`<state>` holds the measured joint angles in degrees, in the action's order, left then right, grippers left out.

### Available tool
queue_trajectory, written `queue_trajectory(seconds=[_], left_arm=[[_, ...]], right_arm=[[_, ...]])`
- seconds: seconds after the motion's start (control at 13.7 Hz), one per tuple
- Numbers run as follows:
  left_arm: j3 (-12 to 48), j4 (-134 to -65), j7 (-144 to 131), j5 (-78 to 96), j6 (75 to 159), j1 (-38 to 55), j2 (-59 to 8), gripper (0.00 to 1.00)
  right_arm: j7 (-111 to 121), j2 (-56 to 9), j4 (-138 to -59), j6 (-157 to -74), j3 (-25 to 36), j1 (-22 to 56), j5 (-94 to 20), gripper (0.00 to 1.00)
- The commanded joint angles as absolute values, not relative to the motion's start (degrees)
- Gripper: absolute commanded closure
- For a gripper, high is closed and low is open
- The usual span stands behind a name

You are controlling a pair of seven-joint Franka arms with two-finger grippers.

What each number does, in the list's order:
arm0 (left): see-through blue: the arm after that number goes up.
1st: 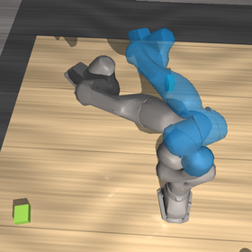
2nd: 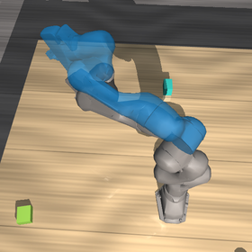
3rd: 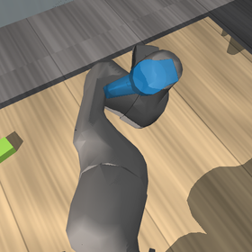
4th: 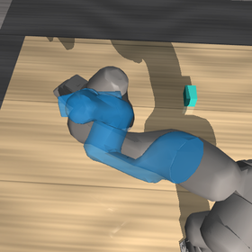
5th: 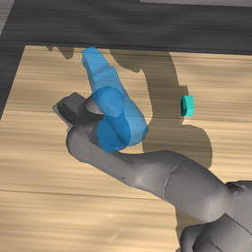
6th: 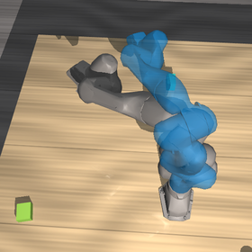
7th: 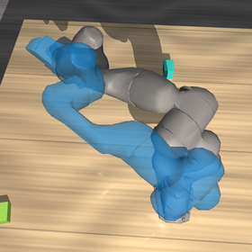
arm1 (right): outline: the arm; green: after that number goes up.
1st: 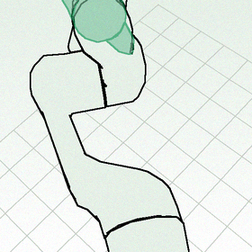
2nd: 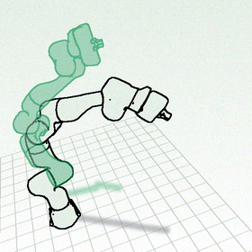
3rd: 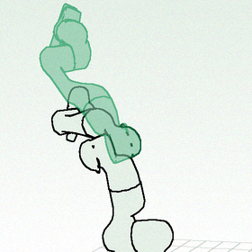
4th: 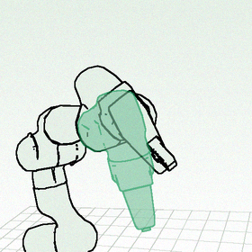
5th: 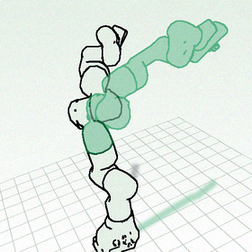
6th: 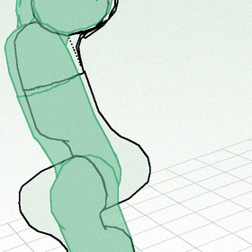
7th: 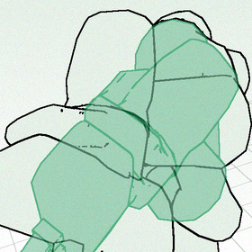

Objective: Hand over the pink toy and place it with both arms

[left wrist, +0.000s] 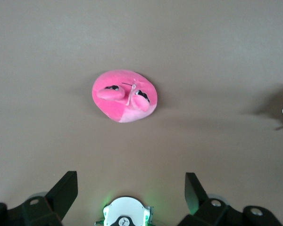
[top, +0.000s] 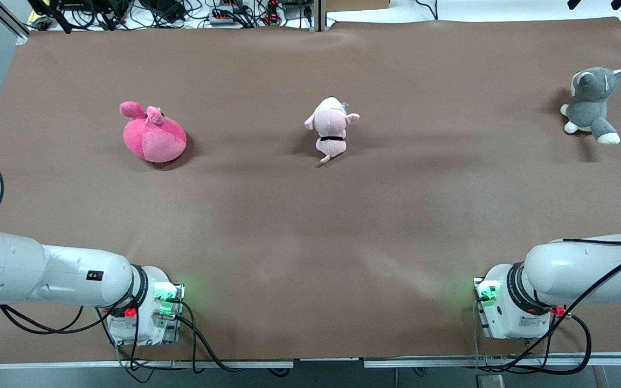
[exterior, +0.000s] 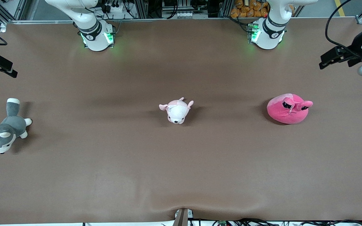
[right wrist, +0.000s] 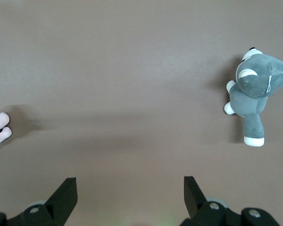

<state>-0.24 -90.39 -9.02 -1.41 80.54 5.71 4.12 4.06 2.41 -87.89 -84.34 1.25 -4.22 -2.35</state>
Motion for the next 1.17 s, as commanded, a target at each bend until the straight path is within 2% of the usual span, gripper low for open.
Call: queue_trajectory(seconds=[0.0, 0.44, 1.09], left_arm=[[0.09, -88.86, -9.23, -2.72, 78.58, 5.63, 3.78, 0.00], [0.00, -86.75, -9.05, -5.71, 78.49, 5.71, 3.25, 0.00], [0.00, -87.10, -9.05, -5.01, 77.78, 5.27, 3.16, 0.00]], right_arm=[[3.86, 2.37, -87.54, -83.76, 0.62, -4.57, -1.59, 0.00], [3.96, 2.37, -87.54, -83.76, 0.53, -4.48, -1.49, 0.00], [3.96, 2.37, -87.54, -83.76, 0.53, -4.48, -1.49, 0.00]])
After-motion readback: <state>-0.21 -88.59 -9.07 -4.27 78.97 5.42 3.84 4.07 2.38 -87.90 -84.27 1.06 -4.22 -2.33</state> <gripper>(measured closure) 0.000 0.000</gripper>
